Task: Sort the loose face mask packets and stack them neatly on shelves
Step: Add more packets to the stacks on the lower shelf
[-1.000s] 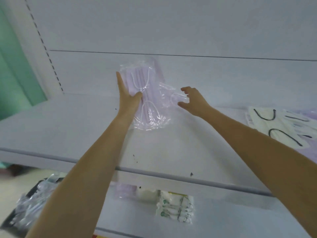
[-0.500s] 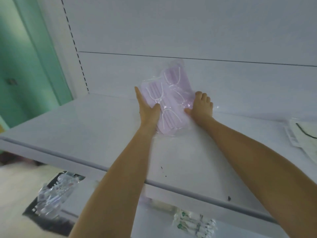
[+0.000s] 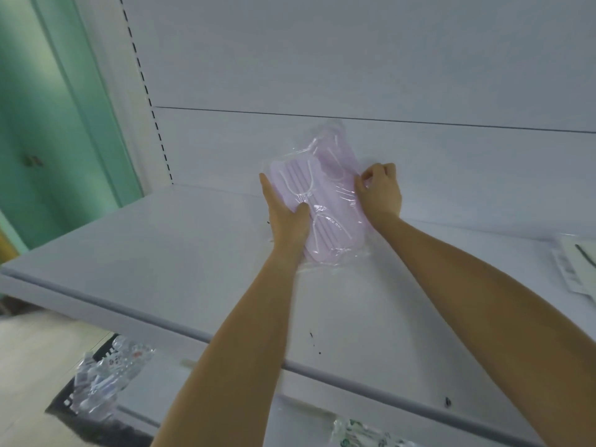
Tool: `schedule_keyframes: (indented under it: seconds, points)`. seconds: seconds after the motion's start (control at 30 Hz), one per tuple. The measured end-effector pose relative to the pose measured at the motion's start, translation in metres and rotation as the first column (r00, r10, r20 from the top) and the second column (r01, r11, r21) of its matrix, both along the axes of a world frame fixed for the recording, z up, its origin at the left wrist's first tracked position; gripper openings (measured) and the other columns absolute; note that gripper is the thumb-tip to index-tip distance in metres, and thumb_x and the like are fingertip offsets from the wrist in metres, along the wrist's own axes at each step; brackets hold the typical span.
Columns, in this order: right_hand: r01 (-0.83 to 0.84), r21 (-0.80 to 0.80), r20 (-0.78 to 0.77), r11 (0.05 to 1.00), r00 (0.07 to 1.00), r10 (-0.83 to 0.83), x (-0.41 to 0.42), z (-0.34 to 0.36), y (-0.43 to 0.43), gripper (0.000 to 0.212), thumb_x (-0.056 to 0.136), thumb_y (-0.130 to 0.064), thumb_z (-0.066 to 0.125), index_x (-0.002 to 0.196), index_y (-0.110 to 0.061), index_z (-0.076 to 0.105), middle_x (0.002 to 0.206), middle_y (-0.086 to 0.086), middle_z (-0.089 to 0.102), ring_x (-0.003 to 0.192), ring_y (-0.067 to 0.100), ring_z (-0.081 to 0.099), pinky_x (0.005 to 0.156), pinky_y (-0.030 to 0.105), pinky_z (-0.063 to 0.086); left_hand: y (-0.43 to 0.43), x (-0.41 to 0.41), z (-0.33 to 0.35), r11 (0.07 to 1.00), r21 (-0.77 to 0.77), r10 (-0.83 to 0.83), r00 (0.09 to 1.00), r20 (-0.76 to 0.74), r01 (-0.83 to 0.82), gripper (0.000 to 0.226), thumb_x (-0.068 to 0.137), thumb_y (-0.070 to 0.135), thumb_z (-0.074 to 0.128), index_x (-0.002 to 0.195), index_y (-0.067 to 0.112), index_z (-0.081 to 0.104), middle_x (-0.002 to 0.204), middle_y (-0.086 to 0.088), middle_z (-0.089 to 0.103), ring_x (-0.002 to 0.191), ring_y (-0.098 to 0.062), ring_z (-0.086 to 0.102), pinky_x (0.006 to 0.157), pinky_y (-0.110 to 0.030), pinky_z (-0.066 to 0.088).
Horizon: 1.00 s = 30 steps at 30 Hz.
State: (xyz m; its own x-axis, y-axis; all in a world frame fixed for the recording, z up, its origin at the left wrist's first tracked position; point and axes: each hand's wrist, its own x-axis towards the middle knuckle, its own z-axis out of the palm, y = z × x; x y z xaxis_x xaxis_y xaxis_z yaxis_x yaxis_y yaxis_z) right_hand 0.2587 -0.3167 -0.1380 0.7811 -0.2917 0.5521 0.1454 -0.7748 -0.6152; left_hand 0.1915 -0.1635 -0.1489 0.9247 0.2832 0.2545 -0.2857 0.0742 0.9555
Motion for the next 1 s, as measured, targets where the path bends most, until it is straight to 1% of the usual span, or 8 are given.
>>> schedule_keyframes:
  seconds: [0.2, 0.37, 0.47, 0.57, 0.67, 0.77, 0.9, 1.0]
  points:
    - [0.235, -0.07, -0.031, 0.97, 0.971, -0.238, 0.016, 0.0, 0.028, 0.03, 0.09, -0.014, 0.048, 0.118, -0.005, 0.043, 0.125, 0.013, 0.041, 0.112, 0.029, 0.043, 0.08, 0.034, 0.036, 0.002, 0.003, -0.001, 0.998, -0.013, 0.058, 0.998, -0.023, -0.059, 0.086, 0.086, -0.004, 0.047, 0.151, 0.026, -0.001, 0.155, 0.01, 0.017, 0.137, -0.008, 0.027, 0.095, -0.01, 0.024]
    - [0.27, -0.115, -0.045, 0.956, 0.96, -0.277, 0.024, -0.007, 0.031, 0.023, 0.094, -0.015, 0.042, 0.113, -0.011, 0.055, 0.128, 0.012, 0.04, 0.116, 0.029, 0.039, 0.089, 0.033, 0.025, 0.005, 0.006, -0.002, 0.997, -0.014, 0.069, 0.997, -0.02, -0.07, 0.087, 0.086, -0.004, 0.048, 0.151, 0.027, -0.001, 0.155, 0.01, 0.018, 0.136, -0.009, 0.029, 0.097, -0.015, 0.027]
    - [0.214, -0.061, -0.014, 0.975, 0.976, -0.216, 0.019, -0.003, 0.026, 0.021, 0.093, -0.017, 0.047, 0.108, -0.011, 0.06, 0.126, 0.011, 0.043, 0.116, 0.029, 0.039, 0.091, 0.031, 0.025, 0.006, 0.006, -0.003, 0.998, -0.016, 0.055, 0.998, 0.008, -0.055, 0.088, 0.085, -0.005, 0.047, 0.151, 0.028, 0.0, 0.152, 0.014, 0.02, 0.128, 0.0, 0.031, 0.095, -0.01, 0.027]
    - [0.097, 0.163, -0.005, 0.982, 0.995, -0.098, 0.009, 0.015, 0.011, 0.02, 0.09, -0.02, 0.053, 0.105, -0.011, 0.061, 0.111, 0.008, 0.057, 0.107, 0.026, 0.05, 0.091, 0.032, 0.034, 0.006, 0.008, -0.005, 0.998, -0.019, 0.062, 0.996, 0.059, -0.061, 0.087, 0.083, -0.008, 0.045, 0.151, 0.03, 0.007, 0.145, 0.019, 0.024, 0.119, 0.01, 0.03, 0.083, 0.005, 0.029]
    - [-0.13, 0.465, 0.069, 0.876, 0.992, 0.11, -0.01, 0.039, -0.012, 0.007, 0.087, -0.019, 0.061, 0.088, -0.017, 0.055, 0.079, -0.005, 0.056, 0.074, 0.014, 0.054, 0.069, 0.024, 0.046, 0.005, 0.009, -0.002, 0.991, -0.016, 0.131, 0.991, 0.022, -0.13, 0.074, 0.082, -0.009, 0.043, 0.146, 0.026, 0.03, 0.146, 0.006, 0.034, 0.128, -0.007, 0.037, 0.099, -0.012, 0.032]
    - [-0.287, 0.607, 0.171, 0.741, 0.958, 0.231, -0.046, 0.061, -0.037, 0.021, 0.086, -0.015, 0.066, 0.075, -0.021, 0.048, 0.067, -0.006, 0.047, 0.054, 0.005, 0.046, 0.052, 0.017, 0.041, 0.003, 0.006, 0.002, 0.98, 0.008, 0.198, 0.98, 0.005, -0.198, 0.058, 0.084, -0.007, 0.045, 0.137, 0.016, 0.045, 0.138, -0.003, 0.043, 0.129, -0.017, 0.041, 0.105, -0.021, 0.031]
    - [-0.355, 0.633, 0.198, 0.688, 0.933, 0.3, -0.099, 0.07, -0.06, 0.016, 0.085, -0.014, 0.067, 0.076, -0.019, 0.054, 0.059, -0.008, 0.056, 0.047, -0.001, 0.05, 0.052, 0.015, 0.045, -0.006, -0.006, 0.014, 0.993, 0.026, 0.115, 0.989, 0.089, -0.118, 0.054, 0.083, -0.004, 0.046, 0.132, 0.017, 0.048, 0.135, 0.004, 0.046, 0.127, -0.013, 0.043, 0.1, -0.017, 0.035]
    - [-0.379, 0.684, 0.167, 0.624, 0.913, 0.372, -0.135, 0.065, -0.069, 0.014, 0.086, -0.013, 0.066, 0.077, -0.017, 0.057, 0.055, -0.012, 0.062, 0.05, 0.001, 0.056, 0.054, 0.017, 0.049, -0.026, -0.026, 0.023, 0.998, 0.063, -0.04, 0.989, 0.141, 0.032, 0.052, 0.081, -0.003, 0.047, 0.124, 0.026, 0.05, 0.128, 0.012, 0.048, 0.124, -0.011, 0.046, 0.105, -0.027, 0.04]
